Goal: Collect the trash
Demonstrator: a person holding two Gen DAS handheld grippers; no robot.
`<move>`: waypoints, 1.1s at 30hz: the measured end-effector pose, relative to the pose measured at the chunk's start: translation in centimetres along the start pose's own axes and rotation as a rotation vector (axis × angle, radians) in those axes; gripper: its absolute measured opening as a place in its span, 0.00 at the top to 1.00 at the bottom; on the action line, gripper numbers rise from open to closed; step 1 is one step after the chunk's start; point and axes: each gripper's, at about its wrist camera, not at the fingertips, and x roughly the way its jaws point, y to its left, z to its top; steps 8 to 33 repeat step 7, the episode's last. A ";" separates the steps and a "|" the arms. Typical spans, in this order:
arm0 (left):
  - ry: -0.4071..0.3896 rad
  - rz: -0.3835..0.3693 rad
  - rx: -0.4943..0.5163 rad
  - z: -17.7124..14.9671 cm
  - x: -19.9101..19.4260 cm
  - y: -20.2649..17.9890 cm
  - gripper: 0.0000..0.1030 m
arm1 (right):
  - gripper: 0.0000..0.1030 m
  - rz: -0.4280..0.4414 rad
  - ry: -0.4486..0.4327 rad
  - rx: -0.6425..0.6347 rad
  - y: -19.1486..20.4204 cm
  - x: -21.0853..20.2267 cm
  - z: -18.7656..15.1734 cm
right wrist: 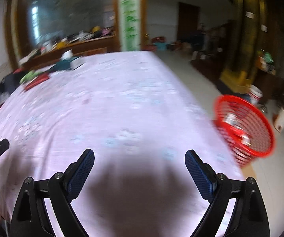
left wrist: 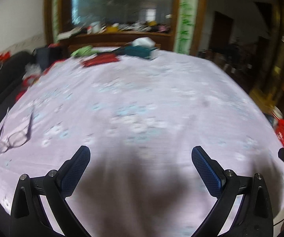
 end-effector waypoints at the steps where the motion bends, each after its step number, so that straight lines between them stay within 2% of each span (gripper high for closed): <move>1: 0.010 0.009 -0.012 0.1 0.4 0.8 0.01 | 0.08 0.026 0.028 -0.017 1.2 0.9 0.4; 4: 0.083 0.009 -0.042 0.4 2.1 2.9 0.01 | 0.08 0.069 0.104 -0.041 4.0 3.8 1.2; 7: 0.127 0.017 -0.026 0.6 3.4 3.4 0.01 | 0.08 0.057 0.161 -0.073 6.4 6.5 1.8; 33: 0.127 0.017 -0.026 0.6 3.4 3.4 0.01 | 0.08 0.057 0.161 -0.073 6.4 6.5 1.8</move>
